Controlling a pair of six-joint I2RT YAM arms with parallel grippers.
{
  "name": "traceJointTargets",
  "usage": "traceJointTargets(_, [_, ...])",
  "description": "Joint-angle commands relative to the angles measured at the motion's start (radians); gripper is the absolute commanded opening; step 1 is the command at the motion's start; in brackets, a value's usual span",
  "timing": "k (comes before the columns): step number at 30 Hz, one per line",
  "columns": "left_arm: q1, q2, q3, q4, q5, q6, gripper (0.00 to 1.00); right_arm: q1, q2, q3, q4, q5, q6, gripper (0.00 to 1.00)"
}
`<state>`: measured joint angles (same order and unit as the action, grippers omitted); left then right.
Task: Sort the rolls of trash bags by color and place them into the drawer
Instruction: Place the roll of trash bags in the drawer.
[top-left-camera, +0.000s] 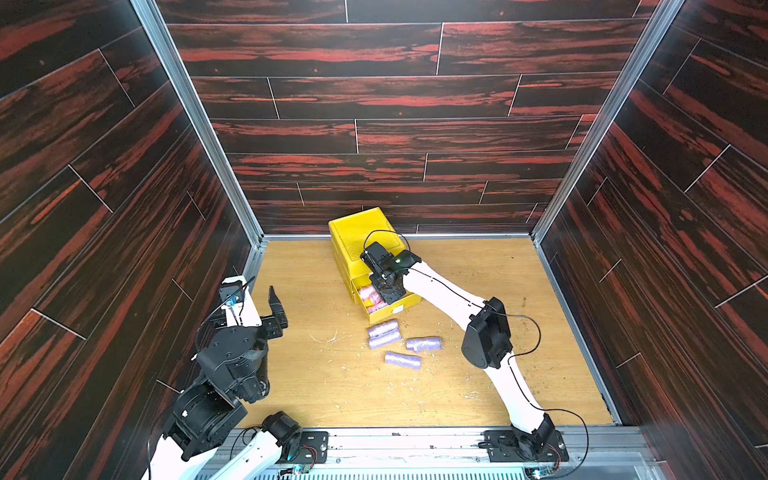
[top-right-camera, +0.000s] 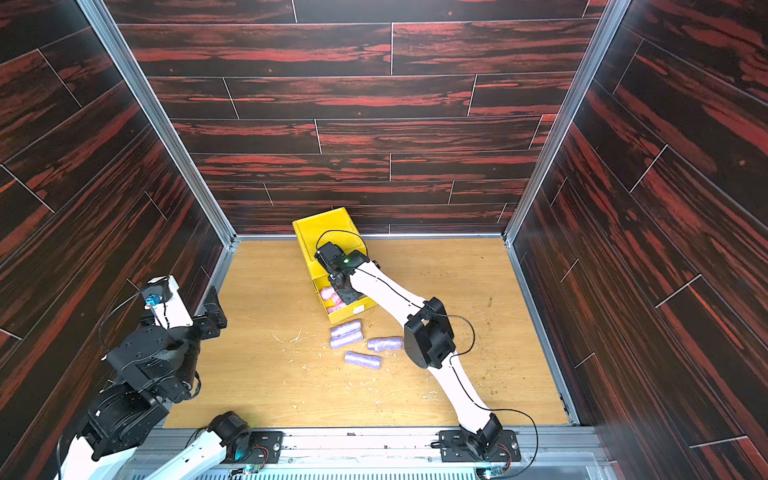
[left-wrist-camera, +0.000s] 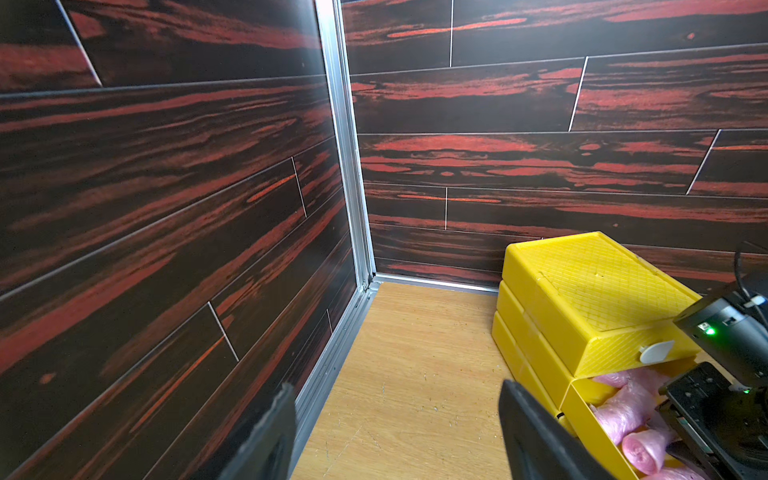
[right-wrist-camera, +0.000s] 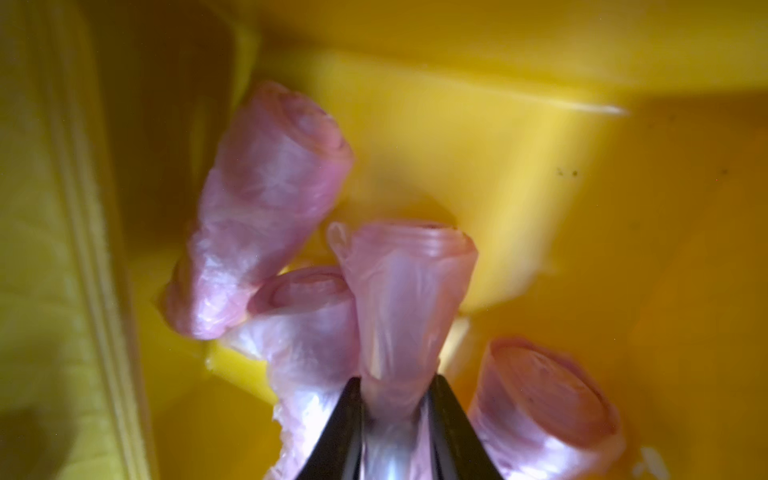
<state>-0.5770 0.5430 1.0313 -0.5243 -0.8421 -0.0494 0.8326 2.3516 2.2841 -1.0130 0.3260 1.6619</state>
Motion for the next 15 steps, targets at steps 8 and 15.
traceJointTargets(8, [0.004,0.003,-0.002,0.004,-0.013,0.004,0.80,-0.004,-0.042,0.003,0.009,0.027,-0.053,0.35])
traceJointTargets(15, [0.003,0.015,0.009,-0.001,-0.019,-0.004,0.80,-0.002,-0.118,-0.010,0.056,0.038,-0.137,0.35])
